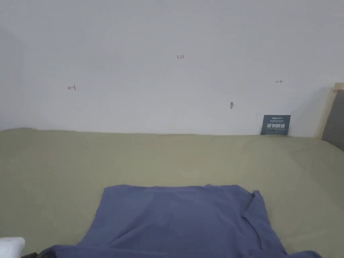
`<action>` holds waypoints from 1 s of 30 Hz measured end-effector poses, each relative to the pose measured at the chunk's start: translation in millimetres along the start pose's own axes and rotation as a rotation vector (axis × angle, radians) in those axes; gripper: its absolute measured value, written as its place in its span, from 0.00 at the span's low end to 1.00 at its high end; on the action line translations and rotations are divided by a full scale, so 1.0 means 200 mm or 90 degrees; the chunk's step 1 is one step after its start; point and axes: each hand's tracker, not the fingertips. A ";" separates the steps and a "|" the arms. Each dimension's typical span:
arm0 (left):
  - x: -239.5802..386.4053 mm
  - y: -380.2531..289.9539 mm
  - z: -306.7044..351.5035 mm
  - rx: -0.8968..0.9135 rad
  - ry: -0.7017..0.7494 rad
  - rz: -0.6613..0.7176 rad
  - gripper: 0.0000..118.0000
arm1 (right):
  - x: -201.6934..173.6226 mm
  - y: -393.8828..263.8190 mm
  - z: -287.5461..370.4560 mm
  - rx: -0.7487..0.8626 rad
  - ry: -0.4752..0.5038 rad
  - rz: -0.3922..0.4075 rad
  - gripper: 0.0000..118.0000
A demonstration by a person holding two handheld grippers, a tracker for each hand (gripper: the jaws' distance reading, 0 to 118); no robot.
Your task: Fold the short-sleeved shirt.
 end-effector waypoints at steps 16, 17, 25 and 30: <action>-0.08 -0.36 -0.12 -0.173 -0.023 0.083 0.52 | 0.13 -0.27 -0.04 -0.178 -0.044 -0.064 0.49; -0.09 -0.36 -0.08 -0.172 -0.041 0.104 0.59 | 0.15 -0.25 -0.02 -0.169 -0.040 -0.067 0.68; 0.05 -0.16 0.06 -0.110 -0.036 0.078 0.67 | 0.01 -0.12 0.12 -0.121 -0.066 -0.049 0.76; 0.16 -0.14 0.03 -0.107 -0.011 0.069 0.00 | -0.12 -0.14 0.12 -0.134 -0.079 -0.005 0.08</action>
